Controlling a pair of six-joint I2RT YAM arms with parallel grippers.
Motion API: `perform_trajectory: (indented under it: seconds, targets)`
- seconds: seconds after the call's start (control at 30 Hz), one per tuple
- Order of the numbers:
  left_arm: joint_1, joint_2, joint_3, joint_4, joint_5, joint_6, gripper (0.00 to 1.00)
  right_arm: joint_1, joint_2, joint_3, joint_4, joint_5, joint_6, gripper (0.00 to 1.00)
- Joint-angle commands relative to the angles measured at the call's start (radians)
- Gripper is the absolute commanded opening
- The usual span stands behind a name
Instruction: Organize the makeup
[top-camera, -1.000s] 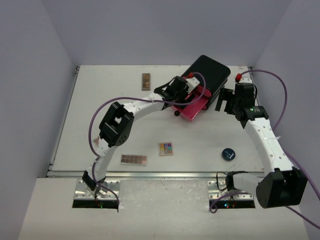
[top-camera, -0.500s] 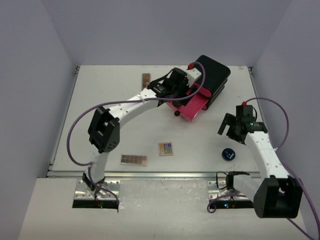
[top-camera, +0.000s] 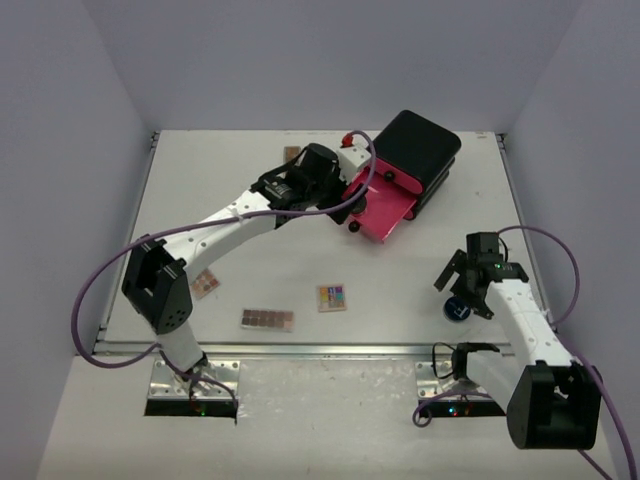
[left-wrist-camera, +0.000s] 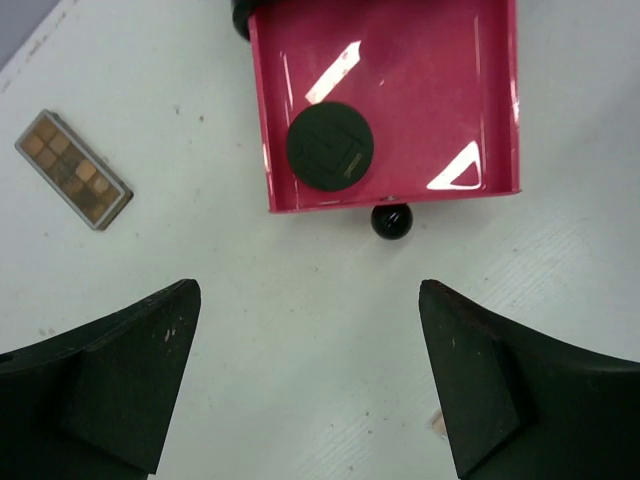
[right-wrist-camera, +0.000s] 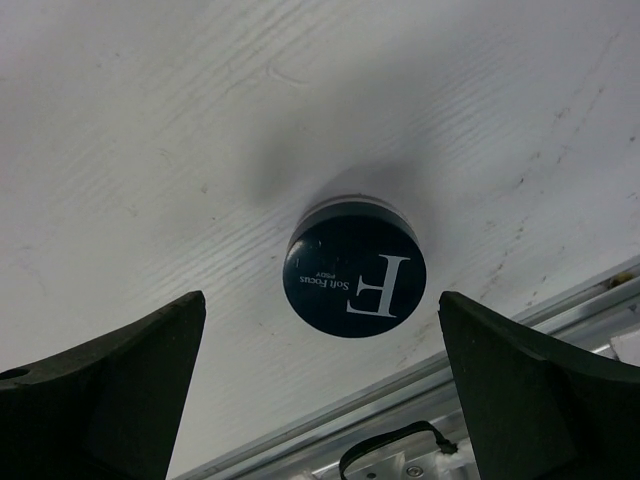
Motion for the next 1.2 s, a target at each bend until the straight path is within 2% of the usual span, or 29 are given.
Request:
perform_trajectory:
  seconds: [0.0, 0.2, 0.33, 0.5, 0.6, 0.73, 0.9, 0.93, 1.07, 1.17]
  targets:
    - [0.086, -0.055, -0.036, 0.036, 0.059, -0.038, 0.88, -0.002, 0.000, -0.047, 0.025, 0.029, 0.103, 0.99]
    - [0.119, -0.116, -0.076, 0.076, 0.059, -0.045, 0.89, -0.004, 0.026, -0.089, 0.057, 0.022, 0.127, 0.98]
    - [0.117, -0.135, -0.083, 0.084, 0.092, -0.045, 0.89, -0.002, 0.029, -0.119, 0.097, 0.007, 0.141, 0.90]
    - [0.118, -0.141, -0.078, 0.087, 0.081, -0.036, 0.89, -0.002, 0.032, -0.130, 0.105, 0.034, 0.142, 0.66]
    - [0.120, -0.138, -0.084, 0.090, 0.079, -0.036, 0.89, -0.002, 0.020, -0.138, 0.114, 0.053, 0.148, 0.46]
    - [0.122, -0.123, -0.086, 0.092, 0.079, -0.036, 0.89, -0.002, -0.018, -0.154, 0.160, 0.028, 0.116, 0.34]
    - [0.123, -0.099, -0.080, 0.094, 0.079, -0.035, 0.89, -0.002, -0.031, -0.150, 0.217, 0.004, 0.033, 0.13]
    - [0.123, -0.096, -0.077, 0.095, 0.078, -0.036, 0.89, -0.002, -0.027, -0.142, 0.220, 0.003, 0.022, 0.11]
    - [0.125, -0.079, -0.063, 0.097, 0.073, -0.035, 0.89, -0.002, 0.009, -0.095, 0.175, 0.061, 0.009, 0.17]
    - [0.125, -0.068, -0.050, 0.094, 0.080, -0.040, 0.89, -0.002, 0.061, -0.096, 0.148, 0.051, -0.006, 0.40]
